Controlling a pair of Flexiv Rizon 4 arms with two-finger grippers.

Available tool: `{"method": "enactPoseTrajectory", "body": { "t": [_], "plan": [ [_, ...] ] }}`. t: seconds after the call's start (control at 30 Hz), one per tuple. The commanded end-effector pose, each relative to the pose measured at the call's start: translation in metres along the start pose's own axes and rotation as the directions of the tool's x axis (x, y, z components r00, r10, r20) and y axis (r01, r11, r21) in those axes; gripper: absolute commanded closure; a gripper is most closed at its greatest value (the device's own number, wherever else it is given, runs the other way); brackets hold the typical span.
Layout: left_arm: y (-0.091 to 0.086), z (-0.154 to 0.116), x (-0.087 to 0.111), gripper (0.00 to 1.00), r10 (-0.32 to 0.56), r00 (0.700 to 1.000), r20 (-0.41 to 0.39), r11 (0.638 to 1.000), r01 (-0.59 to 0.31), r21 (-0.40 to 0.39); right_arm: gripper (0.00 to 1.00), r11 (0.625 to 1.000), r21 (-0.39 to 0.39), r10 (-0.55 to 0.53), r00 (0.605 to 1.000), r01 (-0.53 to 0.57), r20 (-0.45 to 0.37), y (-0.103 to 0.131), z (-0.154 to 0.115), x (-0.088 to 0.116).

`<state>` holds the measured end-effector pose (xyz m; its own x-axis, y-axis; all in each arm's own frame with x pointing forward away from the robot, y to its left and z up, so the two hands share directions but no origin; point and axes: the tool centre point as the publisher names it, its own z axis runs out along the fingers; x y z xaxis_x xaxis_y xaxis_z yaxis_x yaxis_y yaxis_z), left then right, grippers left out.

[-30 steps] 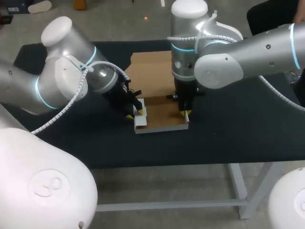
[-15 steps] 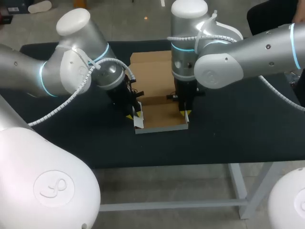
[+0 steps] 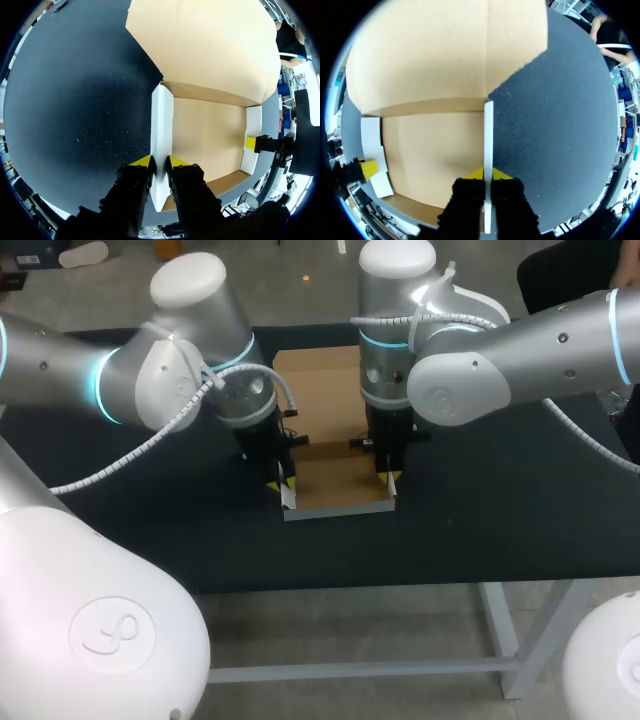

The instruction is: Assemble the packaging by folding the flat box into shape, placing the metal phone stand inside, and closing the box properly

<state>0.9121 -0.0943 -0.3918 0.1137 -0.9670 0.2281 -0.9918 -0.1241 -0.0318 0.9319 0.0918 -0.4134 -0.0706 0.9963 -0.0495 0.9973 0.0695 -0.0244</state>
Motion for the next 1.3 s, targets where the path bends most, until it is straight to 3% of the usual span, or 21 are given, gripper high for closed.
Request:
{"method": "enactPoseTrajectory", "body": {
  "t": [0.03, 0.5, 0.77, 0.9, 0.97, 1.3],
  "plan": [
    [0.004, 0.007, 0.004, 0.79, -0.004, 0.988, 0.152, 1.000, 0.001, 0.021, 1.00, 1.000, 0.005, -0.001, 1.000, 0.001, 0.004, 0.000, -0.001, 0.002],
    [0.003, 0.016, 0.006, 0.84, -0.006, 0.984, 0.176, 0.998, -0.004, 0.056, 1.00, 1.000, 0.005, -0.001, 1.000, 0.001, 0.004, 0.000, -0.001, 0.002],
    [0.001, 0.019, 0.006, 0.78, 0.013, 0.985, 0.171, 0.998, -0.022, 0.054, 1.00, 1.000, 0.005, -0.001, 1.000, 0.001, 0.004, 0.000, -0.001, 0.002],
    [0.000, 0.020, 0.005, 0.89, 0.013, 0.986, 0.167, 0.998, -0.022, 0.054, 1.00, 1.000, 0.005, -0.001, 1.000, 0.001, 0.004, 0.000, -0.001, 0.002],
    [0.000, 0.020, 0.005, 1.00, 0.012, 0.986, 0.164, 0.998, -0.021, 0.054, 1.00, 1.000, 0.005, -0.001, 1.000, 0.001, 0.004, 0.000, -0.001, 0.002],
    [0.000, 0.023, 0.003, 1.00, 0.012, 0.984, 0.177, 0.998, -0.023, 0.064, 1.00, 1.000, 0.005, -0.001, 1.000, 0.001, 0.004, 0.000, -0.001, 0.002]
  ]
}}
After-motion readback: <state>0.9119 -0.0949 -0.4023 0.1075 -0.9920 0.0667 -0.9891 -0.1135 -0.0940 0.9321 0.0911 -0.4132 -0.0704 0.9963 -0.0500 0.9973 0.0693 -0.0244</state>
